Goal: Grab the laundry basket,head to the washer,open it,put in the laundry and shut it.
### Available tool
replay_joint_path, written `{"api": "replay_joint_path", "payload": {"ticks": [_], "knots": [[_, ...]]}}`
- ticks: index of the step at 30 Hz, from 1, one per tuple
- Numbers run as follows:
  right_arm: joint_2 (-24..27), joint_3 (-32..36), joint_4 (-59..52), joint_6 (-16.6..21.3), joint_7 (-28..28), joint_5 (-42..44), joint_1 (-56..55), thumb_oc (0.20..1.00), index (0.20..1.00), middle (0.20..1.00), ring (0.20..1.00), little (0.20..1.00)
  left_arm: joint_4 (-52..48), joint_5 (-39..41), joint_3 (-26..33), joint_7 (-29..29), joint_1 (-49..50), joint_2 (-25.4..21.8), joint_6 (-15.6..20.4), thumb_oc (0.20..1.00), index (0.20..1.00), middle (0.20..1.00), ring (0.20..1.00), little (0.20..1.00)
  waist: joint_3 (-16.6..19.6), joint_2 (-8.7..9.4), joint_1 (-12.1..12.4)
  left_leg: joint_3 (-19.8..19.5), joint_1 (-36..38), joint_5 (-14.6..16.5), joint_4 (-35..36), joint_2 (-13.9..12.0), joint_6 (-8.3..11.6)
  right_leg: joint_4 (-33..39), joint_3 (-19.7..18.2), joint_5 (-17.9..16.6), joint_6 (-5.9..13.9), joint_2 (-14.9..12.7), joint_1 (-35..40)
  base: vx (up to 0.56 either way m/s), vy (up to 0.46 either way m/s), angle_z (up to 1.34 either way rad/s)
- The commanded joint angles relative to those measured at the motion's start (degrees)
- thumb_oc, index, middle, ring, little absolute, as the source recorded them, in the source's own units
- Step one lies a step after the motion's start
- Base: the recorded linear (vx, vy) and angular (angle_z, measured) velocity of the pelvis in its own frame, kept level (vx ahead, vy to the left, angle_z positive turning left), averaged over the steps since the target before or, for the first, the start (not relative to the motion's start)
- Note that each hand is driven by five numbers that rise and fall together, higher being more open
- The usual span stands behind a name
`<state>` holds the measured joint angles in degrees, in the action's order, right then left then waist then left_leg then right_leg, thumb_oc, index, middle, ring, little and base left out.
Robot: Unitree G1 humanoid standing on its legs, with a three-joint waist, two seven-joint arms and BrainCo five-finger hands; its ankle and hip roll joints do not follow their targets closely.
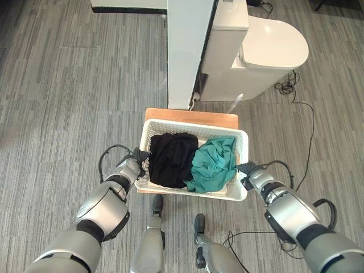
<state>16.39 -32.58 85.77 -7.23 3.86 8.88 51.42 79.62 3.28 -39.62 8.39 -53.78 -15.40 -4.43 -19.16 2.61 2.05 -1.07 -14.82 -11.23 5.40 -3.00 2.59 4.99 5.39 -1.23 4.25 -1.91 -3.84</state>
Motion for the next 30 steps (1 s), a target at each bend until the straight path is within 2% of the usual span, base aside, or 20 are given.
{"api": "replay_joint_path", "payload": {"ticks": [1,4,7,10,13,14,18,21,30], "knots": [[1.9,-0.3,-0.6,1.5,2.8,1.2,2.3,0.200,0.200,0.200,0.200,0.200,6.8,-4.0,-1.3,0.5,-1.5,4.3,0.2,0.200,0.200,0.200,0.200,0.200,-1.5,-1.01,-0.5,-1.1,3.7,5.4,-0.4,0.3,-0.51,-2.9,0.6,-2.2,1.28,-1.9,-6.0,0.03,-0.002,0.00],[3.5,1.3,-5.5,2.0,3.7,2.2,0.3,0.200,0.200,0.200,0.200,0.200,4.8,-2.3,-0.1,1.1,0.9,2.5,1.1,0.200,0.200,0.200,0.200,0.200,-0.2,-0.97,-0.7,-0.7,5.1,6.2,-0.4,0.2,-0.62,-3.3,0.1,-1.6,1.39,-1.9,-5.1,0.05,0.008,-0.01],[7.1,4.1,-17.9,2.3,4.3,2.5,-5.3,0.200,0.200,0.200,0.200,0.200,-2.3,1.1,1.9,0.9,5.5,-0.9,2.1,0.200,0.200,0.200,0.200,0.200,1.7,-1.15,-1.2,-0.1,7.6,7.5,-0.4,-0.1,-0.82,-4.0,-0.5,-0.6,1.40,-2.0,-3.4,0.10,0.013,-0.04],[13.5,10.4,-38.2,2.1,3.9,0.8,-16.4,0.200,0.200,0.200,0.200,0.200,-17.8,4.3,4.8,-0.5,13.6,-5.7,2.5,0.200,0.200,0.200,0.200,0.200,3.8,-1.47,-1.7,0.6,10.7,9.1,-0.4,-0.3,-1.03,-4.4,-1.0,0.5,1.51,-2.2,-0.9,0.14,0.009,-0.10],[18.5,19.3,-55.2,2.2,2.4,-1.0,-30.4,0.200,0.200,0.200,0.200,0.200,-33.8,5.0,8.7,-2.2,22.8,-10.3,2.3,0.200,0.200,0.200,0.200,0.200,5.7,-1.71,-1.8,0.6,13.1,9.7,-0.4,-0.3,-1.29,-4.4,-0.6,1.1,1.55,-2.5,1.5,0.11,-0.024,-0.14],[20.0,23.9,-62.1,2.0,1.1,-1.7,-38.3,0.200,0.200,0.200,0.200,0.200,-41.3,6.1,10.4,-4.3,28.0,-11.6,2.2,0.200,0.200,0.200,0.200,0.200,7.0,-1.86,-1.6,0.2,14.3,10.3,-0.4,-0.2,-1.45,-4.2,-0.2,1.6,1.54,-2.8,3.1,0.12,-0.032,0.03],[19.6,28.8,-65.7,1.2,0.2,-3.0,-45.7,0.200,0.200,0.200,0.200,0.200,-49.1,7.6,12.7,-6.3,34.1,-12.5,1.6,0.200,0.200,0.200,0.200,0.200,9.1,-2.15,-1.1,-0.8,16.1,11.1,-0.7,-0.1,-1.63,-3.9,0.3,2.4,1.28,-2.8,5.2,0.09,-0.043,0.01],[18.3,29.5,-64.6,0.5,-0.6,-3.0,-47.4,0.200,0.200,0.200,0.200,0.200,-50.7,7.0,13.3,-7.4,36.0,-12.7,1.0,0.200,0.200,0.200,0.200,0.200,10.2,-2.36,-1.1,-1.4,17.2,11.9,-0.8,-0.3,-1.49,-3.7,0.6,3.5,1.12,-2.7,6.7,0.06,-0.066,0.00],[16.3,30.1,-62.8,0.1,-0.2,-3.5,-48.1,0.200,0.200,0.200,0.200,0.200,-52.9,6.3,15.3,-7.1,37.6,-13.1,0.0,0.200,0.200,0.200,0.200,0.200,11.0,-2.85,-0.9,-2.8,16.5,10.7,-1.0,-1.3,-0.51,-3.1,1.4,4.2,0.07,-1.3,7.6,-0.02,-0.091,0.11]]}}
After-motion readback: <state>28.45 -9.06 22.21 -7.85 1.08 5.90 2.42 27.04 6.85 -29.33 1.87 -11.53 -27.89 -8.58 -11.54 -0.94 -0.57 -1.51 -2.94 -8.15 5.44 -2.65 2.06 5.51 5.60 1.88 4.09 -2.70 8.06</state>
